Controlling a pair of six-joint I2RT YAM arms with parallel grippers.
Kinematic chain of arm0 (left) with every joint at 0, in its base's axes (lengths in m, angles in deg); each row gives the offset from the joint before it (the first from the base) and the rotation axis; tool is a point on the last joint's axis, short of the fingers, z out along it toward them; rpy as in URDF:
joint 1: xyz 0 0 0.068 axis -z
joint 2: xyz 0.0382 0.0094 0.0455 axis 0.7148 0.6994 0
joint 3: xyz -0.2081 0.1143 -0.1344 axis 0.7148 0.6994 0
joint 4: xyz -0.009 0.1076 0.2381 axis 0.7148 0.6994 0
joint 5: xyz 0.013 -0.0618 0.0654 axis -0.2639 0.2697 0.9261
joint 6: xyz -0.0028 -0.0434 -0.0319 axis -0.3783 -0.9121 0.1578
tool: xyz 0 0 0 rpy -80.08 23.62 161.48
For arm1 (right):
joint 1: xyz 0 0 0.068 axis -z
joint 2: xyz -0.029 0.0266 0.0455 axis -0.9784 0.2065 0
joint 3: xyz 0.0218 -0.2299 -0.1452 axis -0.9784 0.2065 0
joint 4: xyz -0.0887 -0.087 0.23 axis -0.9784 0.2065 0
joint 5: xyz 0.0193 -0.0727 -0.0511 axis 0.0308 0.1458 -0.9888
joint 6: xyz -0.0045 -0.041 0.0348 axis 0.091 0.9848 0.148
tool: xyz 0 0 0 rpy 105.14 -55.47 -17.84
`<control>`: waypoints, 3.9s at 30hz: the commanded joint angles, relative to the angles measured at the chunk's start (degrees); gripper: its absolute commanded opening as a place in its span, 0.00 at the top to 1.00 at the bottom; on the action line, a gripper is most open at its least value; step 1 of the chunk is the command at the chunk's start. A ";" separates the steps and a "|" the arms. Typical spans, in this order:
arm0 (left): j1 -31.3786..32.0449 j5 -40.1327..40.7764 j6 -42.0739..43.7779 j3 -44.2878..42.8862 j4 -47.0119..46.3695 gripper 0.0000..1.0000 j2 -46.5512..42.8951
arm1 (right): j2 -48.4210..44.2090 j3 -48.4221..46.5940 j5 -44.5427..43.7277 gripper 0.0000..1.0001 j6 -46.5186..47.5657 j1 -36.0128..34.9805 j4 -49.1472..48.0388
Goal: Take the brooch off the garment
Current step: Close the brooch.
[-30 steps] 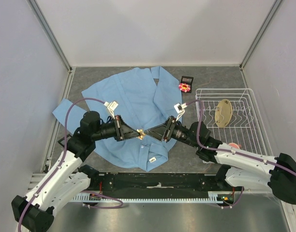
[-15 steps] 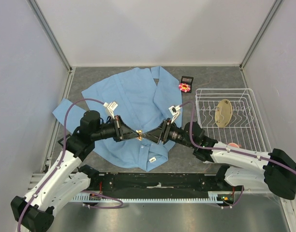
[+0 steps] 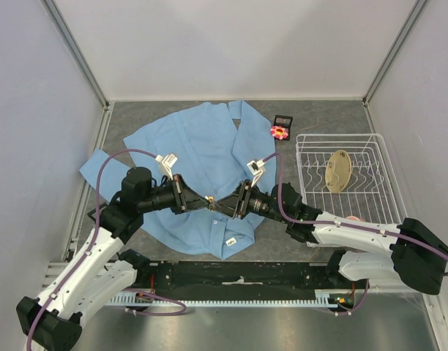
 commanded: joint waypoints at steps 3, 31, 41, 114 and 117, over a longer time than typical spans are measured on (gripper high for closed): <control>0.20 -0.80 1.28 -1.55 -0.38 0.98 -1.74 | -0.72 -1.46 -2.86 0.60 -0.37 -0.12 -1.13; 0.20 1.40 4.36 -0.58 -0.99 0.98 -3.77 | -2.39 4.25 -9.89 0.76 -7.50 -0.47 -5.18; 0.28 1.75 5.24 -0.76 -0.99 0.98 -4.12 | -3.10 3.73 -12.96 0.83 -7.93 -0.73 -1.67; 13.73 28.56 -3.81 -3.75 10.96 0.98 -4.73 | -0.90 -6.12 -53.92 0.77 -3.98 -18.13 18.55; 13.82 28.56 -4.17 -3.66 11.05 0.98 -4.30 | -0.99 -6.03 -54.01 0.73 -3.19 -18.31 17.59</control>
